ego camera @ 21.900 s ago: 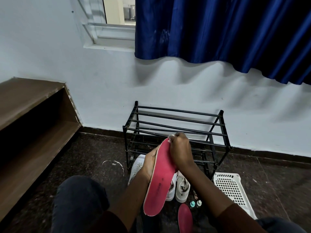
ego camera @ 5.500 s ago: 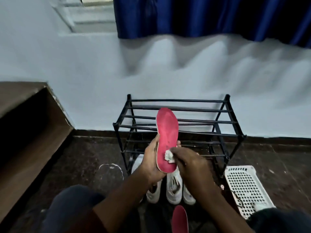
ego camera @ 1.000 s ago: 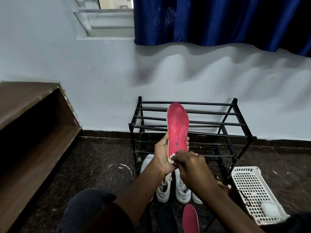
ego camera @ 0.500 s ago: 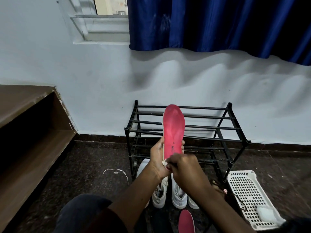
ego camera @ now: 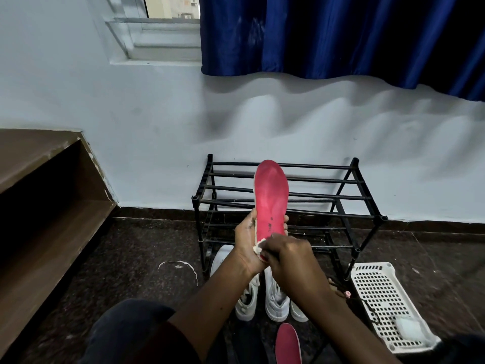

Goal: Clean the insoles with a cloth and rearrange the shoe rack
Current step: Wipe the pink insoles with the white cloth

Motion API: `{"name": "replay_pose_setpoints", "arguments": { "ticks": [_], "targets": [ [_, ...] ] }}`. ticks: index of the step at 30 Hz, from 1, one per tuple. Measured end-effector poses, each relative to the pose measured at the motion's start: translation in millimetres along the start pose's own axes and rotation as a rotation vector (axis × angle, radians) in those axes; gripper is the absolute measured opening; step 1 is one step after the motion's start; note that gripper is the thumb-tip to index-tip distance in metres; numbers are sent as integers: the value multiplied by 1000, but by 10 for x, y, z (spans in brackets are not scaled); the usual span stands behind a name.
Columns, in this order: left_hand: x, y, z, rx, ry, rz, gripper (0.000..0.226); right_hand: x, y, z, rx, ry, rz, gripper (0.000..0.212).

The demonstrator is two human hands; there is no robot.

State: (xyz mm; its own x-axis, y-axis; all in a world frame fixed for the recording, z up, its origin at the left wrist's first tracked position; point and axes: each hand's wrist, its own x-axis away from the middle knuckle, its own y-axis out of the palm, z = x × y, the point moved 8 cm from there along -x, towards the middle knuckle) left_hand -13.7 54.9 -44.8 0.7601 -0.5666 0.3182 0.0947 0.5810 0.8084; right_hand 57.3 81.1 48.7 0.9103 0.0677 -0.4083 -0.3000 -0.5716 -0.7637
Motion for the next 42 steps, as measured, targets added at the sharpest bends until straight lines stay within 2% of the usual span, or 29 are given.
{"name": "replay_pose_setpoints", "arguments": {
  "ticks": [3, 11, 17, 20, 28, 30, 33, 35, 36, 38, 42],
  "targets": [
    [37, -2, 17, -2, 6, -1, 52, 95, -1, 58, 3, 20, -38, 10],
    [102, 159, -119, -12, -33, -84, 42, -81, -116, 431, 39, 240, 44, 9],
    [52, 30, -12, 66, 51, -6, 50, 234, -48, 236, -91, 237, 6, 5],
    [55, 41, 2, 103, 51, -36, 48, 250, -34, 195, -145, 240, -16, 6],
    [94, 130, -145, -27, -79, -79, 52, -95, -232, 202, -105, 271, 123, 13],
    [90, 118, -115, -36, -51, -70, 60, -87, -199, 156, -102, 232, 87, 17],
    [85, 103, -77, 17, -10, -61, 69, 42, -62, 89, -41, 170, -66, 26],
    [72, 87, -79, 46, -9, -52, 66, 104, -39, 193, -40, 257, -177, 29],
    [69, 93, -80, 45, -15, -58, 64, 122, -59, 290, -84, 337, -199, 30],
    [68, 122, -79, 22, -25, -82, 61, 158, -154, 485, -249, 508, -131, 28],
    [88, 149, -88, -17, -41, -93, 47, 255, -139, 586, -1001, 732, 27, 19]
  ]
}}
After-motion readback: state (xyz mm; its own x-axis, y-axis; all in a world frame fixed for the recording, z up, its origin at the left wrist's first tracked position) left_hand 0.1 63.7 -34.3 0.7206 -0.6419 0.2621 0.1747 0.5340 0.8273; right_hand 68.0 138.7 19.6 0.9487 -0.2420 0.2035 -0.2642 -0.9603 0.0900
